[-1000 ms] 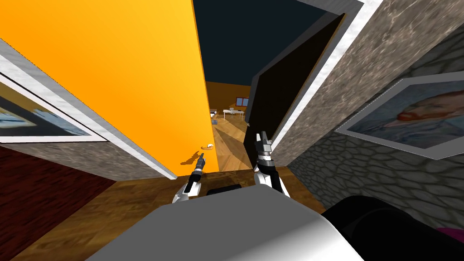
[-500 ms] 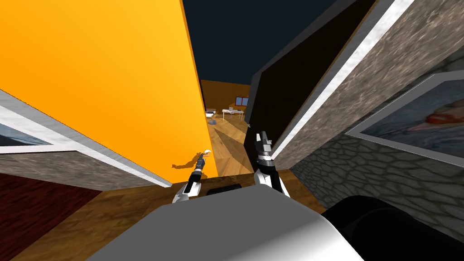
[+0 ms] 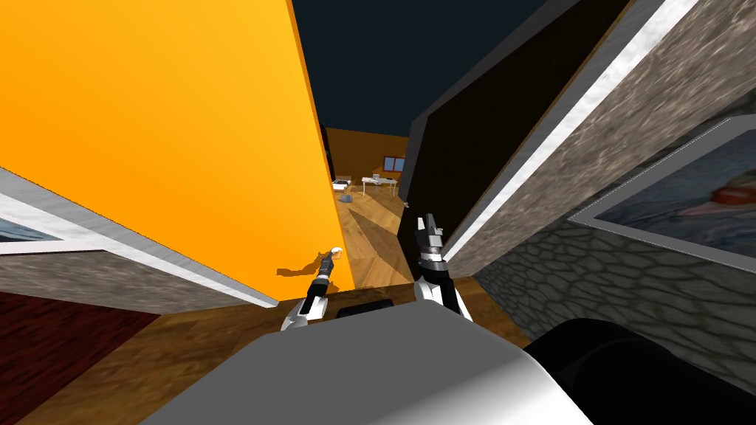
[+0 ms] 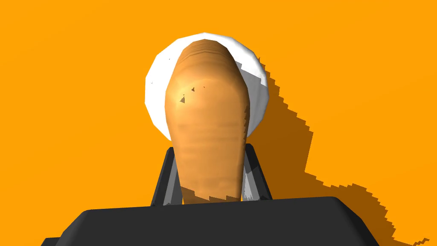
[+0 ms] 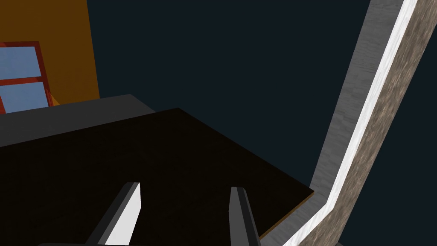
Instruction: Push the door open
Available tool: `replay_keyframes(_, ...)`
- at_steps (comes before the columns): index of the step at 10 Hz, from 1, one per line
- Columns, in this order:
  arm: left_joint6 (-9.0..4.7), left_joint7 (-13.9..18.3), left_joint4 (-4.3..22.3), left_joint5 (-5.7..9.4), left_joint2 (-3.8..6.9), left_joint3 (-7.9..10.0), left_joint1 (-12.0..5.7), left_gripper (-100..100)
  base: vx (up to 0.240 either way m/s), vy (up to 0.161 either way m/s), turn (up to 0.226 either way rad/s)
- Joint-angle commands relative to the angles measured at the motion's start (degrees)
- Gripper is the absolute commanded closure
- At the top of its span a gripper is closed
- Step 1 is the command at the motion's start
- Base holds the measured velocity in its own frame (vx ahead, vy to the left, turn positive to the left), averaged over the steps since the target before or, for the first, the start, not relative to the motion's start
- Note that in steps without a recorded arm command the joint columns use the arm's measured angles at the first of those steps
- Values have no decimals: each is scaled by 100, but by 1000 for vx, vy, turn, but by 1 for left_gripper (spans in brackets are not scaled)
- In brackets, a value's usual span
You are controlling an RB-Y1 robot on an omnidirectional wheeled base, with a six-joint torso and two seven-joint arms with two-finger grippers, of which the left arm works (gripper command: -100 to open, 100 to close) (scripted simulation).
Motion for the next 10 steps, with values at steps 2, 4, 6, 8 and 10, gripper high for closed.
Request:
replay_keyframes(2,-4,3,1,-1,-7,-4,6,100,-12,0,2)
replay_keyframes(4,10,-26,21,34,11,64,16,100,45,-15,17)
replay_keyframes(6,10,-39,25,51,17,96,16,100,140,-39,27)
replay_keyframes(8,9,-69,36,95,31,179,16,100,85,-25,20)
replay_keyframes(10,8,-97,45,135,43,253,16,100,172,-53,37)
